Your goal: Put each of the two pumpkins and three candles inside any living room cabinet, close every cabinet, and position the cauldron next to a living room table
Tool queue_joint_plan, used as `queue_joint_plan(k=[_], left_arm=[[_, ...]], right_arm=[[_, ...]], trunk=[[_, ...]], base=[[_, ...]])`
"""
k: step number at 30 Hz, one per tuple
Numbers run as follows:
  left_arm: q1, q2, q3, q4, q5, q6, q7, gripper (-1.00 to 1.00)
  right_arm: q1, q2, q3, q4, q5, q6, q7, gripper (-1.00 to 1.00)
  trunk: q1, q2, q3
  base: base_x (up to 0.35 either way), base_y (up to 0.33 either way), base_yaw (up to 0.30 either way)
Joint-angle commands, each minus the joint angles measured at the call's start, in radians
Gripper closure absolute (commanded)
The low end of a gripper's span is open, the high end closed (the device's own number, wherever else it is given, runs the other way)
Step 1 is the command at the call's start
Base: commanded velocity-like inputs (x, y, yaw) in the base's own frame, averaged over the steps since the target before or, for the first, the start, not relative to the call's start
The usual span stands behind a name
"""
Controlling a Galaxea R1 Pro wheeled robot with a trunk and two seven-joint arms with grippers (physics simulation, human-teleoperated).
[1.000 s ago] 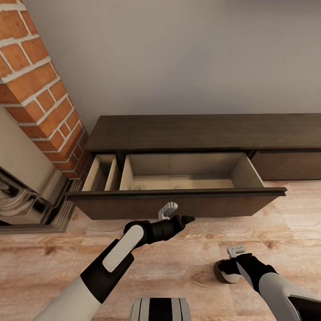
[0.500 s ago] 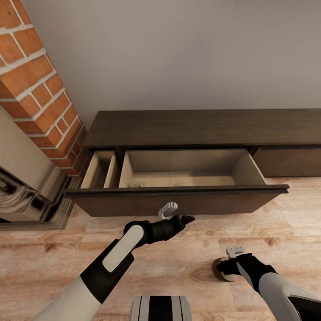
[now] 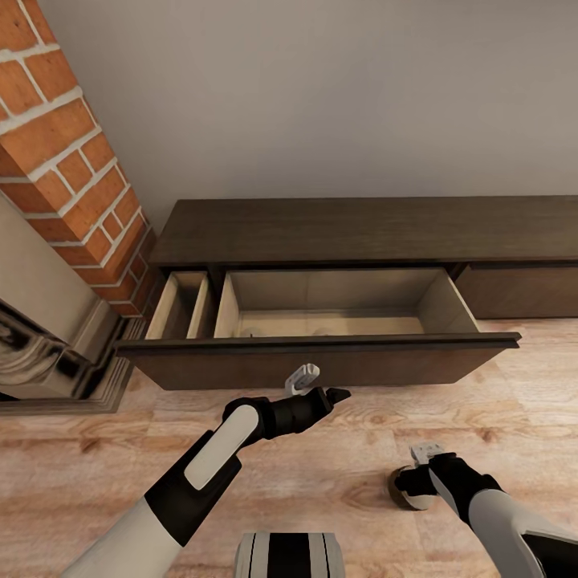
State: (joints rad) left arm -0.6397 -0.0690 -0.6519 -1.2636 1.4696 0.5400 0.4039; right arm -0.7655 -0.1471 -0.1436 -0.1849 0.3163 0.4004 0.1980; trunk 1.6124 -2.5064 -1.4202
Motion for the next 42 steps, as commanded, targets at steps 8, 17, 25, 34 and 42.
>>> queue_joint_plan(k=[8, 17, 25, 34, 42], left_arm=[[0.000, 0.000, 0.000, 0.001, 0.000, 0.000, 0.001, -1.00], [0.000, 0.000, 0.000, 0.001, 0.000, -0.001, 0.000, -1.00], [0.000, 0.002, 0.004, 0.002, -0.006, -0.002, 0.001, -1.00], [0.000, 0.006, 0.009, 0.004, -0.013, -0.003, 0.004, -1.00], [0.000, 0.004, 0.010, 0.025, -0.014, -0.002, 0.004, -1.00]], right_arm=[[0.000, -0.012, -0.002, -0.038, -0.003, 0.040, 0.020, 1.00], [0.010, -0.012, -0.001, -0.253, -0.002, 0.243, 0.086, 1.00], [0.011, -0.014, -0.001, -0.300, -0.003, 0.267, 0.093, 1.00], [0.011, -0.091, -0.003, -0.373, -0.004, 0.435, 0.200, 1.00], [0.011, -0.218, -0.001, -0.387, -0.004, 0.490, 0.489, 1.00]], trunk=[[0.000, 0.000, 0.000], [0.000, 0.000, 0.000], [0.000, 0.000, 0.000], [0.000, 0.000, 0.000], [-0.003, 0.002, 0.027]], base=[[0.000, 0.000, 0.000], [0.000, 0.000, 0.000], [0.000, 0.000, 0.000], [0.000, 0.000, 0.000], [0.000, 0.000, 0.000]])
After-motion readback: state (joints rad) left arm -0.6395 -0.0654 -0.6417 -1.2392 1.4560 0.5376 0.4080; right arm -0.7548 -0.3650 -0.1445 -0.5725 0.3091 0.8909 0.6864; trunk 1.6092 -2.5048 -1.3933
